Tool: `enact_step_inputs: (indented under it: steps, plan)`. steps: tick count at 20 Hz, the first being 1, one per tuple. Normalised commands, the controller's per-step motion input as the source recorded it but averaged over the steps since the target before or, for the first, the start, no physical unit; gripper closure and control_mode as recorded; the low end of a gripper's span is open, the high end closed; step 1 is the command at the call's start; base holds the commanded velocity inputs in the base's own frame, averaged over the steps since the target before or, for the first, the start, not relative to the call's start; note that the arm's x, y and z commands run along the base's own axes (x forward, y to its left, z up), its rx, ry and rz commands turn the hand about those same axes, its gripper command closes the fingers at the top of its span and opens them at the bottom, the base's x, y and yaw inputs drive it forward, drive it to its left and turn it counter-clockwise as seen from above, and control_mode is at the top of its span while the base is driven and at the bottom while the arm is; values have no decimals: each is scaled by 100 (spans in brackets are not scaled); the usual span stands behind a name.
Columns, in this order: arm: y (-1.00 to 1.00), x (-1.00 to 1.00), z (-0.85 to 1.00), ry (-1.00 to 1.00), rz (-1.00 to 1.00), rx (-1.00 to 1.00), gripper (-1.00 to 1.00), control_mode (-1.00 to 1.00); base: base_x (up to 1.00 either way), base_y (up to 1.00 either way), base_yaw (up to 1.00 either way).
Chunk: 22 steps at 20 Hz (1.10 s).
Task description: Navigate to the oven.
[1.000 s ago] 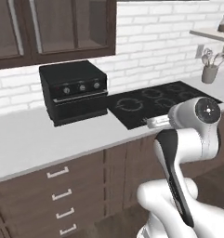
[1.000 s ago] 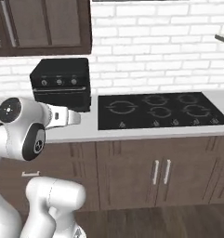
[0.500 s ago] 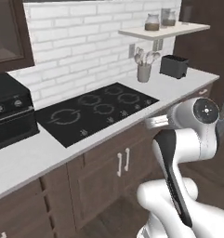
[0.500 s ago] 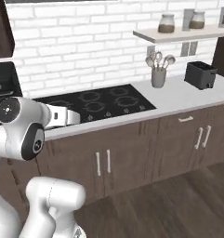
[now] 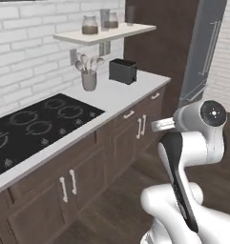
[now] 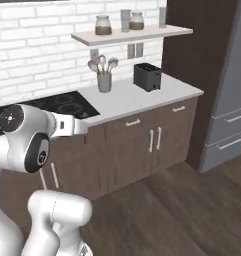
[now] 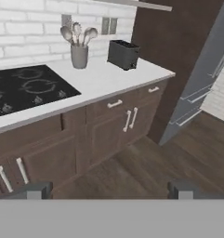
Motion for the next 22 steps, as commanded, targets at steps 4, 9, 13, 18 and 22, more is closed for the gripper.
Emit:
enact_step_inputs:
  steps: [4,9,13,18,22]
  plan:
    - [0,0,0,0,0,0,-100,100,-10,-100,-27]
    - [0,0,0,0,0,0,-100,100,0,-48,-86]
    - [0,0,0,0,0,0,-100,100,0,0,-100]
    - [0,0,0,0,0,0,-100,100,0,0,-100]
    - [0,0,0,0,0,0,-100,100,0,0,-100]
